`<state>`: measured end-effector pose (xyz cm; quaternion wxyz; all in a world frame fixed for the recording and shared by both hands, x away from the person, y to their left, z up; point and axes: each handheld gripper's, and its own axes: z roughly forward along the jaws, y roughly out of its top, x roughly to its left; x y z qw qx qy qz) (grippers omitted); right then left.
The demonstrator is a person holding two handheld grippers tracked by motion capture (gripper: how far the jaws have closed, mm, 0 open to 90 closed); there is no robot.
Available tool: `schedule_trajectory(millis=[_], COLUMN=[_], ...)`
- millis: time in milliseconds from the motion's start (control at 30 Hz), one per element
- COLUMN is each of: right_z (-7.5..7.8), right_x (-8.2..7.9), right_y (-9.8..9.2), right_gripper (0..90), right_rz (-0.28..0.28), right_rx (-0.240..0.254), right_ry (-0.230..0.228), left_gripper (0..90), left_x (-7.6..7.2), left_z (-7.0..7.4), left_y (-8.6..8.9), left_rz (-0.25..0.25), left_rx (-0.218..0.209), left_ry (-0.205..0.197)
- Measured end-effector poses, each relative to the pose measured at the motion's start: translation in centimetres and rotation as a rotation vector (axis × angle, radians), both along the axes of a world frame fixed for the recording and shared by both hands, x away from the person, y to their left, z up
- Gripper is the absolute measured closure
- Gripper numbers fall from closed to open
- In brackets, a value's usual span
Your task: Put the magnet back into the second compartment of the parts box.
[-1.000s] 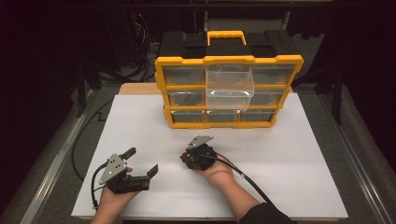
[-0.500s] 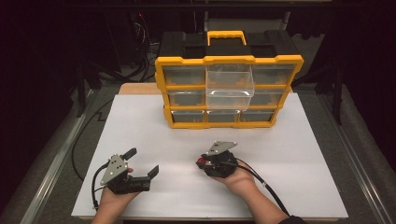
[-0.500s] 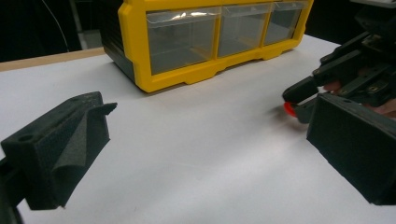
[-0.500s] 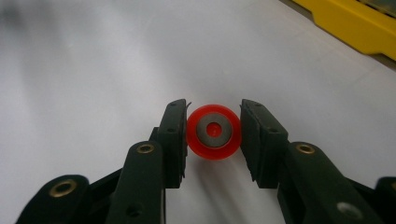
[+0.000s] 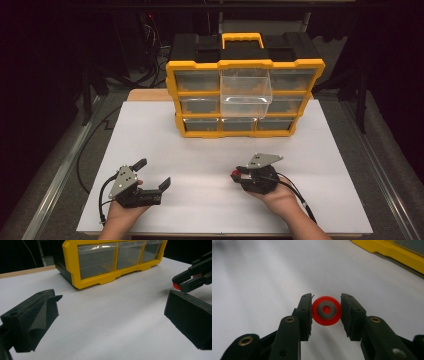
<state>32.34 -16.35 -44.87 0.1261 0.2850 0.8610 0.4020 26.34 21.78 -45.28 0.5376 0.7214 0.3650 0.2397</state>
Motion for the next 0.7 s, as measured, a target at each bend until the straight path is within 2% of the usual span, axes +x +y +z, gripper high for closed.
schedule_trajectory(millis=[133, 167, 200, 500, 600, 700], right_z=[0.2, 0.2, 0.2, 0.6, 0.3, 0.2], right_x=[-0.3, -0.3, -0.5, -1.2, -1.3, -1.2], right_y=[-1.9, -1.9, -3.0, -7.5, -8.5, -8.6], right_gripper=[64.5, 64.5, 64.5, 64.4, 64.4, 64.4], right_rz=[-0.026, -0.026, -0.042, -0.120, -0.142, -0.146], right_rx=[-0.004, -0.004, 0.004, 0.020, 0.032, 0.035], right_ry=[-0.003, -0.003, -0.002, -0.008, 0.007, 0.012], left_gripper=[0.3, 0.3, 0.3, 0.3, 0.3, 0.3], left_x=[0.1, 0.1, 0.1, 0.0, 0.0, 0.0], left_z=[0.0, 0.0, 0.0, 0.0, 0.1, 0.1], left_y=[0.0, 0.0, 0.1, 0.1, 0.1, 0.0], left_rz=[0.001, 0.001, 0.003, 0.001, 0.002, 0.003], left_rx=[0.000, 0.000, 0.000, -0.004, -0.007, -0.009], left_ry=[0.003, 0.003, 0.002, -0.002, 0.000, -0.001])
